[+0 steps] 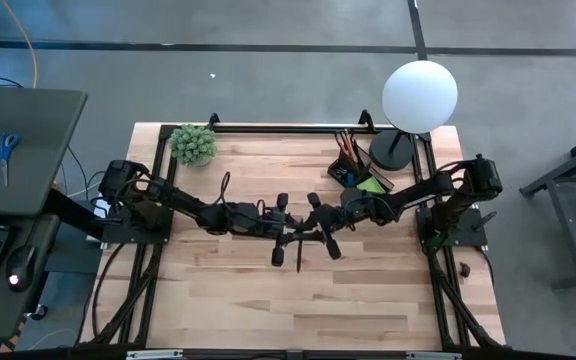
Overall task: Pick and place office supplies into organizer
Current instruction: Put the black pen into the black desk organizer
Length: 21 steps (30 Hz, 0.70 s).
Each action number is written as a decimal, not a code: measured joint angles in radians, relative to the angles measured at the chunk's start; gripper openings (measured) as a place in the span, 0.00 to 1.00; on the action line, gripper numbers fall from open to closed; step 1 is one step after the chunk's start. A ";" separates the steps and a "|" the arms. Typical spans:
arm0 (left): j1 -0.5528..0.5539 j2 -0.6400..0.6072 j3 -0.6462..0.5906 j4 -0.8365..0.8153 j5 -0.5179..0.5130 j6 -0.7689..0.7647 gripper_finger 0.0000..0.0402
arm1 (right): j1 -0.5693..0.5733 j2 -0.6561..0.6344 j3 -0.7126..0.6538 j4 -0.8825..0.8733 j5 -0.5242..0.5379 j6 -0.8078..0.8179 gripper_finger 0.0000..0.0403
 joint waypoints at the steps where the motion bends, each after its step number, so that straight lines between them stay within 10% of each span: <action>1: 0.000 0.000 0.000 -0.001 0.000 0.000 0.13 | 0.001 0.000 0.000 0.000 0.002 -0.001 0.23; 11: 0.002 0.001 -0.001 -0.008 0.000 0.000 0.13 | 0.002 0.000 0.000 0.000 0.002 -0.010 0.47; 21: 0.001 0.001 -0.001 -0.057 0.009 0.059 0.14 | 0.004 0.000 0.000 -0.015 0.019 -0.031 0.51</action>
